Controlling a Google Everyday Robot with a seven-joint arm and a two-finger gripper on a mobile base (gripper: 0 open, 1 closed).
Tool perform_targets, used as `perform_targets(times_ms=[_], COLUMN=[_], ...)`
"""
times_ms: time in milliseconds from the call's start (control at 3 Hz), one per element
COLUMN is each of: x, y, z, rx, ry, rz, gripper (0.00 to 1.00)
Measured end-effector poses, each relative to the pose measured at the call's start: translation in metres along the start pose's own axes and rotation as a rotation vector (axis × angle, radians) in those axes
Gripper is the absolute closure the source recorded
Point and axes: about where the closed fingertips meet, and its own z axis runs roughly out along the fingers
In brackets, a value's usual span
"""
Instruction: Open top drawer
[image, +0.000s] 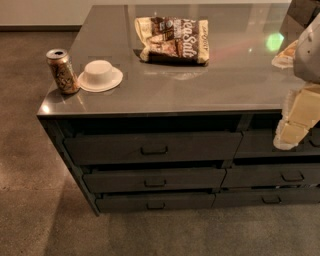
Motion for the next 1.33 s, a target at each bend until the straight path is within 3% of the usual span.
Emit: perform_targets(times_ms=[667,1000,1333], x=[0.002,0.008,0.01], y=[-0.001,0.007,0.028], z=[0.003,0.021,0.051], rx=[0.008,0.007,-0.03], ry=[-0.028,-0.065,-0.116], rz=[0.026,0.101,0.144], gripper=[0.0,0.0,0.0])
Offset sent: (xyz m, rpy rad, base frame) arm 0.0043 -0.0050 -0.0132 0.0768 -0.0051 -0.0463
